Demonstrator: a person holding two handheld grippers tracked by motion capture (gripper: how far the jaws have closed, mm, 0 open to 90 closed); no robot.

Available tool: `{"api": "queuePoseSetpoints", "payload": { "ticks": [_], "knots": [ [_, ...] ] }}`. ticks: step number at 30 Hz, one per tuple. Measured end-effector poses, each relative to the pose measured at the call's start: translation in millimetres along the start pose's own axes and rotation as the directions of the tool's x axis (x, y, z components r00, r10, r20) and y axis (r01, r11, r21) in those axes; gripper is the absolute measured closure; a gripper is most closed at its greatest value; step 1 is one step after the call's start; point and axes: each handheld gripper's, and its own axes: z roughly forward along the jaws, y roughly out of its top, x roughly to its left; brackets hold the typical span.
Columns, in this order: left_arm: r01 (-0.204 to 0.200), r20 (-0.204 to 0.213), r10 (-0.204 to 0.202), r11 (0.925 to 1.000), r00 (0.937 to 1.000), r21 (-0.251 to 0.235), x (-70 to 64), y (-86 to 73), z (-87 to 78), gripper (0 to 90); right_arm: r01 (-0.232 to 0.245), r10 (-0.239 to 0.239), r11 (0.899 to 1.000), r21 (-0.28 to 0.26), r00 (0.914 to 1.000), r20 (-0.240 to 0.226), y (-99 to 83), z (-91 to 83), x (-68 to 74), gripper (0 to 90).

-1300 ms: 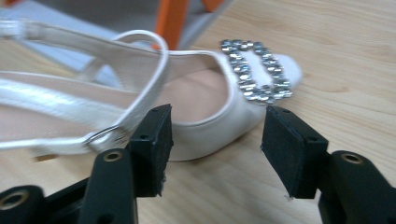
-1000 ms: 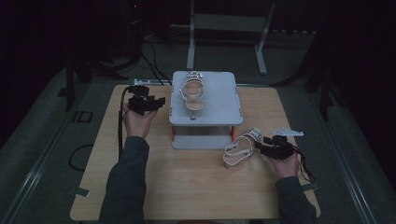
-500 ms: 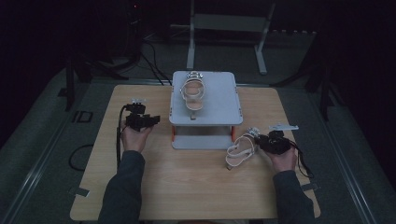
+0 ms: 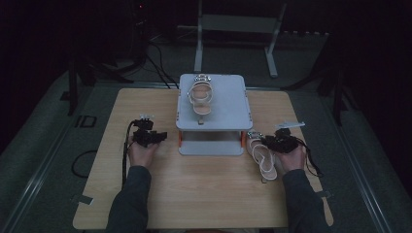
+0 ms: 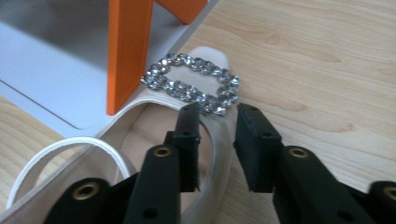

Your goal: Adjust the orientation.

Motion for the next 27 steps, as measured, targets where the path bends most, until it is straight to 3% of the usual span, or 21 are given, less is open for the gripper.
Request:
{"api": "queuePoseSetpoints", "payload": {
  "ticks": [5,6,8,13,18,22,27],
  "knots": [
    [-0.003,-0.012,0.003,0.9999,0.9999,0.013,2.0,-6.8,5.1,50.4,-0.024,0.026,0.999,-0.045,0.9988,0.041,-0.1,-16.1,1.5,50.6],
    [-0.003,-0.012,0.003,0.9999,0.9999,0.013,2.0,-6.8,5.1,50.4,-0.024,0.026,0.999,-0.045,0.9988,0.041,-0.1,-16.1,1.5,50.6],
    [-0.006,-0.013,0.006,0.9999,0.9999,0.015,0.0,-10.2,8.9,50.2,-0.048,0.054,0.994,-0.097,0.997,0.056,0.1,-30.1,5.0,41.4],
    [-0.023,-0.02,0.023,0.9995,0.9995,0.022,-4.3,-14.6,14.8,50.1,-0.082,0.09,0.989,-0.125,0.9943,0.057,-1.2,-45.6,15.2,40.1],
    [-0.031,-0.022,0.031,0.9992,0.9993,0.026,-6.9,-18.5,19.8,50.0,-0.066,0.072,0.993,-0.094,0.9957,0.059,-6.4,-45.8,26.6,42.8],
    [-0.044,-0.025,0.044,0.9987,0.9987,0.027,-9.7,-20.6,20.6,49.5,-0.058,0.06,0.998,-0.022,0.9932,0.1,-10.5,-38.0,30.1,46.0],
    [-0.05,-0.018,0.05,0.9987,0.9986,0.008,-13.9,-21.7,23.0,49.5,-0.075,0.068,0.996,0.056,0.9916,0.11,-18.0,-32.0,29.2,48.6]
  ]
}}
